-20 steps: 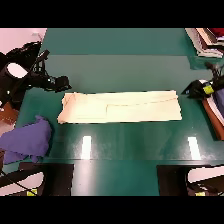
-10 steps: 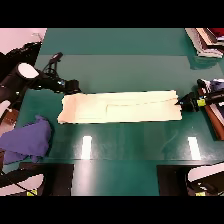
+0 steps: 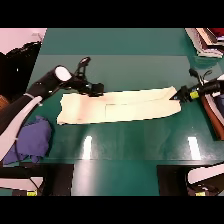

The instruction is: Fold the shirts.

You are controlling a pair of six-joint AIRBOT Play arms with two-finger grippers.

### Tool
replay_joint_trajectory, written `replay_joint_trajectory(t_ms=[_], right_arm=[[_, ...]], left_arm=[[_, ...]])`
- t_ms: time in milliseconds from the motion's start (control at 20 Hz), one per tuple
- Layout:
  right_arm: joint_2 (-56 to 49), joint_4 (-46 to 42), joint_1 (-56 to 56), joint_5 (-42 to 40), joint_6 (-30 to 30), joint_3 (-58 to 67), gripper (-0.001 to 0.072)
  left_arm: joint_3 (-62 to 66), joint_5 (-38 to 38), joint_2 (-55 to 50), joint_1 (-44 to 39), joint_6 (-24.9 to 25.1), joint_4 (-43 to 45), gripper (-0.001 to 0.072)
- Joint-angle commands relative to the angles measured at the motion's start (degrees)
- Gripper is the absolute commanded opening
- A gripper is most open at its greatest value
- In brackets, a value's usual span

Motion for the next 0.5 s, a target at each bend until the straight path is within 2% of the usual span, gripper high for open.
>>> replay_joint_trajectory(t_ms=[0, 200, 450], right_arm=[[6.69, 0.61, 3.41, 2.91, 6.34, 5.90, 0.0015], [12.46, 0.59, 9.53, 3.02, 10.80, 15.54, 0.0015], [12.76, 0.57, 18.10, 3.23, 14.16, 25.59, 0.0015]], left_arm=[[7.52, 0.85, -7.04, -4.39, -0.26, -0.52, 0.0021], [13.97, 0.20, -14.03, -7.52, -0.31, -0.79, 0.0021], [14.38, 0.98, -17.66, -9.09, -0.26, -5.57, 0.0022]])
